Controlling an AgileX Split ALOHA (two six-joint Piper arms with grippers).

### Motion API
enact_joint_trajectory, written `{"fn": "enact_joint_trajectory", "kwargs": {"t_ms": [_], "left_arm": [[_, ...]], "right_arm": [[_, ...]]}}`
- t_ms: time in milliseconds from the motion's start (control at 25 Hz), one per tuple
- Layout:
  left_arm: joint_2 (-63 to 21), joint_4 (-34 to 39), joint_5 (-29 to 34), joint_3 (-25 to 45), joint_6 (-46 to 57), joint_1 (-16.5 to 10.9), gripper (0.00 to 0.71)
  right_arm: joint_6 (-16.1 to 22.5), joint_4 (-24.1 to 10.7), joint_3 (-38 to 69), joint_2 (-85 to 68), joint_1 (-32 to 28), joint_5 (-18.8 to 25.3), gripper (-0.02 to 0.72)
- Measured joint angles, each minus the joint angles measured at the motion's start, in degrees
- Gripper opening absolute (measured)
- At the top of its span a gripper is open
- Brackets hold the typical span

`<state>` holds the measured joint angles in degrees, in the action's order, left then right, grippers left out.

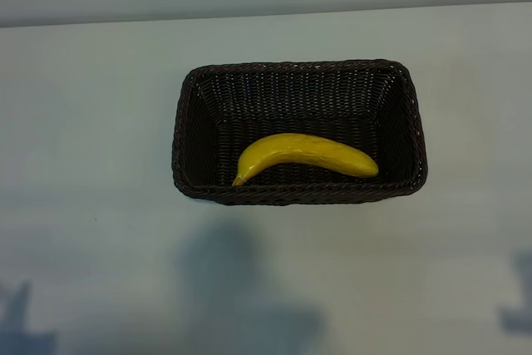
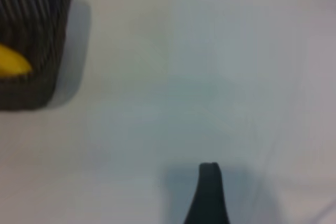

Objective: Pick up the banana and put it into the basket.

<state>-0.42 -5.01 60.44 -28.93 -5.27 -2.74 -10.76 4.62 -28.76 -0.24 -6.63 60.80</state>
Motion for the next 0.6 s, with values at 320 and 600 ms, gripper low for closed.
{"fn": "enact_joint_trajectory", "kwargs": {"t_ms": [320,600], "left_arm": [[0.0,0.0,0.0,0.0,0.0,0.0,0.540],[0.0,0.0,0.0,0.0,0.0,0.0,0.540]], "right_arm": [[0.4,0.5,0.1,-0.2,0.2,0.0,0.596],[0.5,0.8,0.1,-0.2,0.2,0.0,0.596]]}}
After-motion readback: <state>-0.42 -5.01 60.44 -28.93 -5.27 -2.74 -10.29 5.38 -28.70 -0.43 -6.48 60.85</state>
